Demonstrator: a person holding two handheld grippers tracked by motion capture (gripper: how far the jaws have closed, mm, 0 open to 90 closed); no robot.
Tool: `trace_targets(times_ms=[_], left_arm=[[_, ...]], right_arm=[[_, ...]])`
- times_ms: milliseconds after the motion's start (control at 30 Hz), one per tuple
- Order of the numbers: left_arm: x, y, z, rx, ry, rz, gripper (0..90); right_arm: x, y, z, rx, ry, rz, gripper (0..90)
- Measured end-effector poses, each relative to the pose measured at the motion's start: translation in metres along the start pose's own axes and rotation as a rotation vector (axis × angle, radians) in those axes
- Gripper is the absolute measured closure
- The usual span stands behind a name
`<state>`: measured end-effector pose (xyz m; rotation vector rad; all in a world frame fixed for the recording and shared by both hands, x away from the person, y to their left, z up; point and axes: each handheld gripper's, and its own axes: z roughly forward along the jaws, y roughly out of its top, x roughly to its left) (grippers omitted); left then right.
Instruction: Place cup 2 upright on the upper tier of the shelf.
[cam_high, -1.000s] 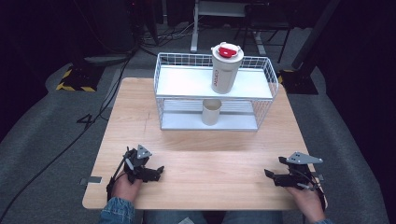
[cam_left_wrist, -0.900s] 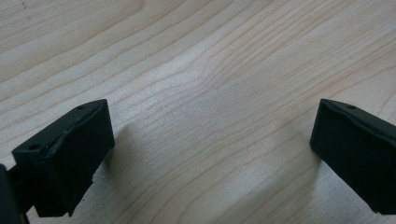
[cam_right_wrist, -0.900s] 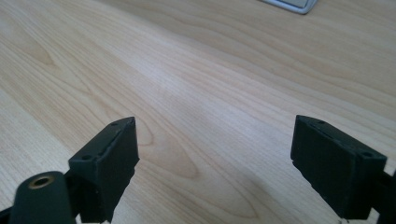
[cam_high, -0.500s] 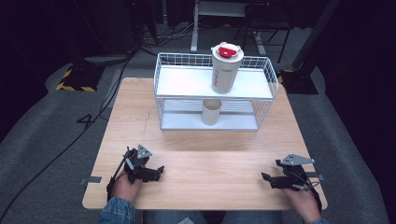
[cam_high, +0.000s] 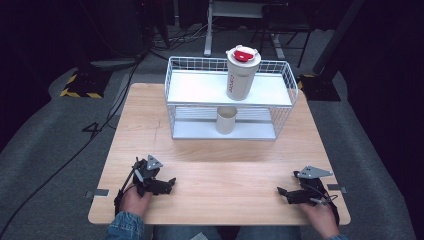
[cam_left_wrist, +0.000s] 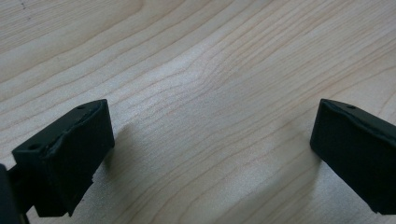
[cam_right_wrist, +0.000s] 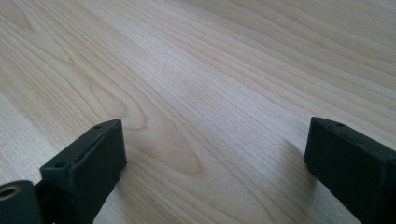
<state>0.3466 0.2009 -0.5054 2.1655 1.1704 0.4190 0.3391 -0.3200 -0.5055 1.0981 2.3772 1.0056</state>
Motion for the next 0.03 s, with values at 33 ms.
trace_targets(times_ms=[33], left_arm=[[0.0,0.0,0.0,0.0,0.0,0.0,0.2]], right_arm=[[-0.0001,0.0,0.0,0.0,0.0,-0.001,5.2]])
